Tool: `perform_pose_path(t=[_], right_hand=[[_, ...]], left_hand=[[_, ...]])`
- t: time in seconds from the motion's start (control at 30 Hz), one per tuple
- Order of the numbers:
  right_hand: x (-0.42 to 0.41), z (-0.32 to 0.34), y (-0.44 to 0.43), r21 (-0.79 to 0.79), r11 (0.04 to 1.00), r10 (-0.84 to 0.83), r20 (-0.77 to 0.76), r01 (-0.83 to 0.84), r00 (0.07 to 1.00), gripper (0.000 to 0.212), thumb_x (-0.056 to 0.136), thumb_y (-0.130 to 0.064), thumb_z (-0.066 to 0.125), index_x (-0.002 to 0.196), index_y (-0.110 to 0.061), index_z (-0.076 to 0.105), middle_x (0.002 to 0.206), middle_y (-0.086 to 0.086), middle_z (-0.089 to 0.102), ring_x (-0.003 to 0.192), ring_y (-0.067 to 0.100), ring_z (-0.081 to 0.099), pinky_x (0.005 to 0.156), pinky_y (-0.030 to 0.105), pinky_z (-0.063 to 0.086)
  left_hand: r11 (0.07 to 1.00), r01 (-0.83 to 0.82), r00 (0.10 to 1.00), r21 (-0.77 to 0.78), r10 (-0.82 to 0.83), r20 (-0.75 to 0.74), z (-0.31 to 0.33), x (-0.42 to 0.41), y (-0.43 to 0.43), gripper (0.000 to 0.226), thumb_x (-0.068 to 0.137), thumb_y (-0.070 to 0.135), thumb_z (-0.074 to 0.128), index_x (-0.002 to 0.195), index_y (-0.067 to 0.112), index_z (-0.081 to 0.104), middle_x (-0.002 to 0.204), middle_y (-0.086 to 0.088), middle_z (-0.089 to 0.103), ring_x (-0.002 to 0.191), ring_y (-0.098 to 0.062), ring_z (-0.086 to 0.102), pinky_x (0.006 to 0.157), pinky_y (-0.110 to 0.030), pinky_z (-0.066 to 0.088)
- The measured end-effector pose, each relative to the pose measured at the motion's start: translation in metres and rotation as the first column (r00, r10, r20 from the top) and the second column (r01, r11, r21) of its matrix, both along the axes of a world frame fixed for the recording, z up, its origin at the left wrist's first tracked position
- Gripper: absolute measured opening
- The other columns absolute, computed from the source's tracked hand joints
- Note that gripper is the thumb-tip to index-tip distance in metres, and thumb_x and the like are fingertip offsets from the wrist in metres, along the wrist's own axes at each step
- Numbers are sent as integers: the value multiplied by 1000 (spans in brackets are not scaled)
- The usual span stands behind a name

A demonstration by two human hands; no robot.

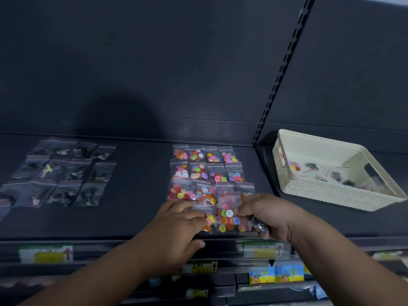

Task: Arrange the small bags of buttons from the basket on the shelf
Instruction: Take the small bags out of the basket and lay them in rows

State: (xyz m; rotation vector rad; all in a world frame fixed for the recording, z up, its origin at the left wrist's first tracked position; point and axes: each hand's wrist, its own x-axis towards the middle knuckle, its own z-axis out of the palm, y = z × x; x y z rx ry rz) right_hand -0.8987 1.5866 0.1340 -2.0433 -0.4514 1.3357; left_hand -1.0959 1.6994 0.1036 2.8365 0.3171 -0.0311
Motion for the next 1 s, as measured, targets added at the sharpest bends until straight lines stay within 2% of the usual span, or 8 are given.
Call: perform_pose_path(t=[0.17, 0.27, 0.37, 0.47, 0.6, 0.73, 0.9, 1.0], right_hand=[[-7, 0, 5, -25, 999, 45, 59, -44, 997, 21, 85, -2, 55, 66, -10, 54, 51, 4, 51, 32, 9, 39, 37, 14, 26], [-10, 1, 7, -63, 988, 152, 213, -141, 965, 29, 83, -5, 58, 55, -8, 53, 51, 7, 49, 34, 12, 37, 41, 16, 28], [-12, 4, 12, -173, 945, 323, 369, -278, 871, 33, 85, -12, 62, 53, -11, 54, 54, 2, 52, 46, 12, 44, 47, 20, 35], [-13, 6, 13, -294, 881, 469, 436, -371, 768, 31, 89, -12, 59, 58, -12, 52, 59, -2, 50, 50, 8, 44, 49, 16, 37], [-13, 5, 11, -318, 885, 460, 490, -339, 741, 24, 88, -13, 55, 65, -12, 49, 65, 2, 51, 60, 15, 49, 56, 21, 40], [-10, 6, 8, -319, 887, 457, 510, -334, 729, 19, 84, -10, 55, 66, -12, 50, 70, 5, 54, 71, 22, 55, 62, 24, 43], [2, 3, 2, -163, 942, 335, 511, -294, 791, 19, 87, -16, 53, 68, -13, 55, 66, 3, 58, 63, 19, 56, 61, 27, 47], [6, 6, 0, -9, 969, 224, 437, -245, 871, 22, 89, -19, 58, 68, -14, 57, 61, 1, 56, 52, 13, 49, 51, 19, 40]], left_hand=[[1000, 6, 999, -19, -5, 48, -4, -3, 1, 51, 95, 49, 38, 144, 32, 34, 147, 17, 34, 141, -7, 6, 102, -16, -6], [1000, 14, 996, -9, -13, 88, -6, -4, 2, 52, 93, 51, 36, 140, 30, 41, 141, 14, 42, 138, -7, 11, 103, -16, -2], [1000, 14, 989, 14, -16, 150, -6, 1, 6, 55, 86, 55, 27, 123, 27, 57, 122, 11, 54, 124, -8, 26, 101, -17, 8], [998, -22, 987, 54, 13, 157, -10, 10, 9, 51, 84, 52, 28, 112, 28, 63, 114, 13, 59, 118, -11, 43, 98, -26, 23], [998, -23, 993, 60, 16, 115, -14, 15, 11, 31, 84, 44, 49, 108, 29, 64, 109, 14, 59, 113, -12, 47, 95, -30, 31], [998, -18, 995, 55, 12, 103, -14, 16, 10, 26, 82, 40, 54, 103, 31, 66, 98, 14, 62, 99, -13, 54, 86, -28, 37], [998, -21, 989, 57, 12, 149, -14, 16, 10, 33, 84, 44, 49, 111, 33, 65, 101, 13, 62, 101, -11, 52, 89, -27, 33], [999, -28, 989, 41, 21, 149, -10, 17, 8, 50, 83, 54, 33, 118, 32, 61, 109, 14, 60, 108, -10, 49, 93, -24, 27]])
